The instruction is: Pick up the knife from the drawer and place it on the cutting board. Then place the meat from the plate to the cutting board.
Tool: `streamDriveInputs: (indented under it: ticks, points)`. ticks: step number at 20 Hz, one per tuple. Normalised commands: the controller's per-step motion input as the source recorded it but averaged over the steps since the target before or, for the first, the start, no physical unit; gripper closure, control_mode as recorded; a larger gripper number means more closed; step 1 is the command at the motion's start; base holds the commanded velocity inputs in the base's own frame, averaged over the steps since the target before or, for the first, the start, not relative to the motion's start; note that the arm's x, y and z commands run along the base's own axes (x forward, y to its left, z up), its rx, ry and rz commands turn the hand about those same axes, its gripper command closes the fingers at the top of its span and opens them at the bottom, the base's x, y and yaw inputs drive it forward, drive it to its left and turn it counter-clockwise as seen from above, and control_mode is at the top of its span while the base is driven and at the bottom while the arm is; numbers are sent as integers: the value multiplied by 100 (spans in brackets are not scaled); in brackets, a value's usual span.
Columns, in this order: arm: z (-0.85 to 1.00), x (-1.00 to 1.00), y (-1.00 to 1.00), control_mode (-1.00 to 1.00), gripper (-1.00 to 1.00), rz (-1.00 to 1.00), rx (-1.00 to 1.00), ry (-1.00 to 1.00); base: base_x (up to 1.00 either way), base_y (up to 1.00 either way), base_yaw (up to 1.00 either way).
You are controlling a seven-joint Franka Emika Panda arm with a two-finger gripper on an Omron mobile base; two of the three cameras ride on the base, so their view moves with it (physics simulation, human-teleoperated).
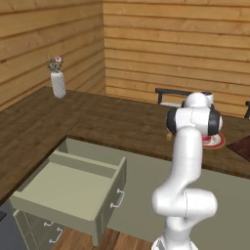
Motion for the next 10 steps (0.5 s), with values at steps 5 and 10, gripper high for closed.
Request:
streamDriveInputs:
  ticks: [5, 10]
  points:
    - [-21, 8, 0, -100, -100, 11, 0, 2, 0, 0, 0]
    - [-20, -9, 0, -100, -100, 10, 0, 0, 0, 0, 0]
